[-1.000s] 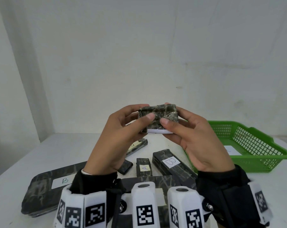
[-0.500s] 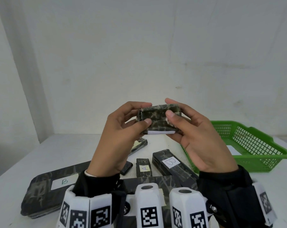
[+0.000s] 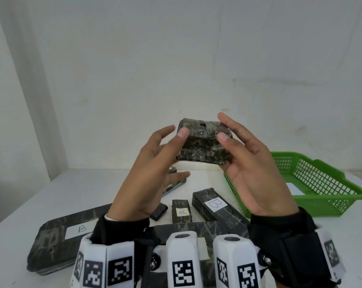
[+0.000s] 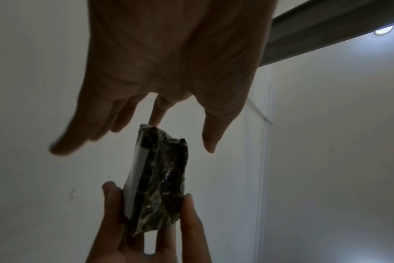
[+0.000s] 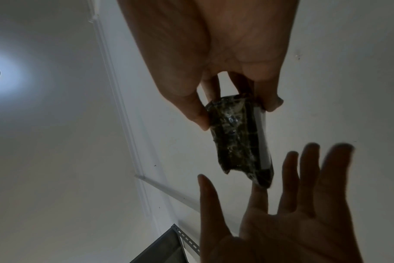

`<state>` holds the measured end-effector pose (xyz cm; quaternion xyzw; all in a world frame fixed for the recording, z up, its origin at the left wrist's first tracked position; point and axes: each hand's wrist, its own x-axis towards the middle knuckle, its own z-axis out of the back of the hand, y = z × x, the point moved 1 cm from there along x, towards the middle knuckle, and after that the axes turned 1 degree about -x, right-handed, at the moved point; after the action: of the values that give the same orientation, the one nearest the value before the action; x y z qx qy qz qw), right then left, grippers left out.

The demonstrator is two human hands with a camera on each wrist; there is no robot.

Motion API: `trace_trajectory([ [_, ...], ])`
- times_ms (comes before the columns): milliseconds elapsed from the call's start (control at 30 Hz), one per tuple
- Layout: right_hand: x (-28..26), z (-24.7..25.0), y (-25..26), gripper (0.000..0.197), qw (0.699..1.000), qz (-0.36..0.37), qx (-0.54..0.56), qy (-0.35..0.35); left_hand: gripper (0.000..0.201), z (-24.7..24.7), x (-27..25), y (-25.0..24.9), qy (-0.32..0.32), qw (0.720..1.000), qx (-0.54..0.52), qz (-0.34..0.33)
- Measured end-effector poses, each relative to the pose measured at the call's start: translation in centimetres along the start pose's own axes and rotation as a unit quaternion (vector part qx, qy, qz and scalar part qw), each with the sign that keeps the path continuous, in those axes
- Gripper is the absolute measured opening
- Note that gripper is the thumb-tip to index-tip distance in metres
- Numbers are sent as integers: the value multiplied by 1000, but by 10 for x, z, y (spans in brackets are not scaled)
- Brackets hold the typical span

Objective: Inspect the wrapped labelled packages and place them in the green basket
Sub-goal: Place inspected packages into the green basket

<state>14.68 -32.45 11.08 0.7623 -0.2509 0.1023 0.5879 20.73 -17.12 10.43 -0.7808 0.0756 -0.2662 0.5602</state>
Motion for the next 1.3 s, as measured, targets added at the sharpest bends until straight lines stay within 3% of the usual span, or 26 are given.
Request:
trace_trajectory([
  [133, -3, -4, -1, 66, 999, -8, -14, 34, 47, -5, -2, -2, -24, 999, -11, -43],
  [300, -2, -5, -2, 59, 998, -49, -43, 26, 45, -1, -3, -4, -26, 997, -4, -73],
  [433, -2, -3, -2, 46, 999, -38, -30, 18, 44, 0, -4, -6, 5, 998, 10, -66],
  [767, -1, -3, -3, 45, 998, -45, -18, 28, 14, 0, -5, -8, 0, 996, -7, -94],
  [1033, -2, 1, 4, 28, 997, -47, -19, 51, 18, -3, -7, -10, 9, 995, -8, -99],
  [1167, -3, -5, 2, 39, 997, -54, -21, 53, 16, 1, -6, -11, 18, 995, -18, -93],
  [1300, -5, -6, 1, 18, 999, -29, -13, 31, 31, 1, -5, -10, 20, 997, -11, -79],
])
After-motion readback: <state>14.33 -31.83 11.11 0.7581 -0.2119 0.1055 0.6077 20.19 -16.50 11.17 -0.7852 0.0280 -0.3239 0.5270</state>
